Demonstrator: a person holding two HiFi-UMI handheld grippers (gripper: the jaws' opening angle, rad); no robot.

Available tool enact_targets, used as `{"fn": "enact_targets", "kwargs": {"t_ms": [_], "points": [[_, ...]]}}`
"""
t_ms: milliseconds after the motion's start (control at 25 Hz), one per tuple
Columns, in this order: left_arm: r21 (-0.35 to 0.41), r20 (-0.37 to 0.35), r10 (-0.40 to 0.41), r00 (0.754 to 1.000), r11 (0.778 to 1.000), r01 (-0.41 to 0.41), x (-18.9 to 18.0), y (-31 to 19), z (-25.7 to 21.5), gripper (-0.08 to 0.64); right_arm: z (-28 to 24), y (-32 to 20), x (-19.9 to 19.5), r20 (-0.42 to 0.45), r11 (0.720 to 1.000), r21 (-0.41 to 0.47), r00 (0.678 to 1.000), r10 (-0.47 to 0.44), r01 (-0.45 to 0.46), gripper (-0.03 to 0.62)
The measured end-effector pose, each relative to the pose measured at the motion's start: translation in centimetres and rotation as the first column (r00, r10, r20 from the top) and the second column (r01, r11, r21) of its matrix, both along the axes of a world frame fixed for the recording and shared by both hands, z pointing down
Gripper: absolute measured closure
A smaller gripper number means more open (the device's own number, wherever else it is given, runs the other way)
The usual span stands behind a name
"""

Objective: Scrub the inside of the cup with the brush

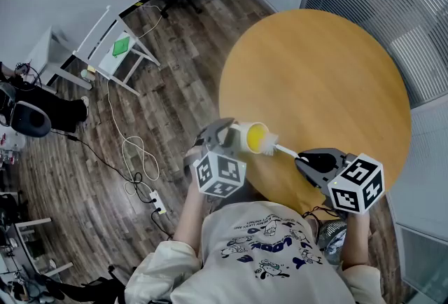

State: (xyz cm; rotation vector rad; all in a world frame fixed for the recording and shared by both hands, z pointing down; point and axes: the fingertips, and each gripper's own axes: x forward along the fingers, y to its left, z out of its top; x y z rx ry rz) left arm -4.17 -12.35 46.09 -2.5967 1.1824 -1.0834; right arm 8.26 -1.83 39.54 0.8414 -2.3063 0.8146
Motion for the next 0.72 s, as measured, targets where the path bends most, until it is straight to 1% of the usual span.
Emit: {"fn": "enact_targets", "kwargs": {"t_ms": [400,720], "points": [[0.010,-0.024,0.018,1.000,1.000,-0.018,1.6,0.1,-0.5,0.522,1.3,0.1,-0.3,-0.005,1.000,-0.015,1.000,-0.021,0.021,0.545],[0.006,-0.024,0.017,1.000,1.000,-0.017,1.6,0.5,-0.4,0.522,1.5,0.5,-0.6,-0.006,0.999,-0.019,1.000,-0.028,0.028,0.545]]}}
